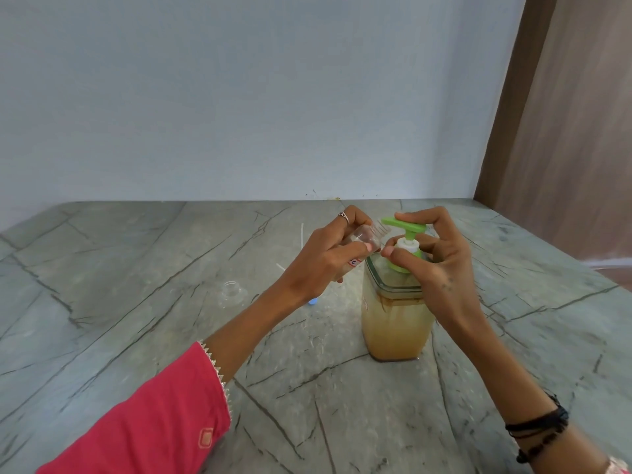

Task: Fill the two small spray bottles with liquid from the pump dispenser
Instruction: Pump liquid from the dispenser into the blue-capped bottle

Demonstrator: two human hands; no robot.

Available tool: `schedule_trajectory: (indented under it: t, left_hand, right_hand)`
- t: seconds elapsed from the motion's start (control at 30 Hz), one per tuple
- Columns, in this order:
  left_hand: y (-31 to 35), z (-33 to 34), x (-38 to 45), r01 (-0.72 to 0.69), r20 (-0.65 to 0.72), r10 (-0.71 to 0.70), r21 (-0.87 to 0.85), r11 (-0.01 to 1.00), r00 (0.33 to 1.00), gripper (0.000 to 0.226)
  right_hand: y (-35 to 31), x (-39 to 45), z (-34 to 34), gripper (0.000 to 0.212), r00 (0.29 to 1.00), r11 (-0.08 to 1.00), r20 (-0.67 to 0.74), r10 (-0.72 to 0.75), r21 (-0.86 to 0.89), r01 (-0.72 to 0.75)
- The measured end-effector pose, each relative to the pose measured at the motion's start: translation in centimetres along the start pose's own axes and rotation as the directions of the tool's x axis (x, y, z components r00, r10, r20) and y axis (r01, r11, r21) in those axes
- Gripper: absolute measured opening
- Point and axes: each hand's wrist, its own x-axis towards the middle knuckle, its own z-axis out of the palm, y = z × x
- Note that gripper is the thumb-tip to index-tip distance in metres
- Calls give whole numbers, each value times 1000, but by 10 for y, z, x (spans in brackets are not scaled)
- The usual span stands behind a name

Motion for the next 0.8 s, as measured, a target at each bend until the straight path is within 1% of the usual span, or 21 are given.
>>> schedule_trajectory:
  t: [0.07, 0.17, 0.33, 0.5, 0.8]
  left_hand:
    - [0, 0, 0, -2, 1, 2, -6, 1000, 1000, 25]
    - [1, -1, 0, -17, 7, 17, 11, 1000, 1000, 31]
    - [0, 0, 0, 6, 1, -6, 10, 1000, 1000, 23]
    - [0, 1, -1, -5, -1, 5, 10, 1000, 1000, 38]
    - [-3, 0, 1, -6, -9, 6, 29, 1000, 1000, 41]
  right_hand:
    - [0, 0, 0, 34, 1000, 1000, -3, 3, -8, -3]
    - [0, 1, -1, 31, 1000, 1000, -1, 12, -5, -12]
    - [1, 0, -1, 29, 1000, 1000, 8, 1, -15, -1]
    - [2, -2, -1, 36, 999, 999, 37, -31, -24, 31]
    - [3, -2, -1, 38, 999, 999, 42, -30, -17, 31]
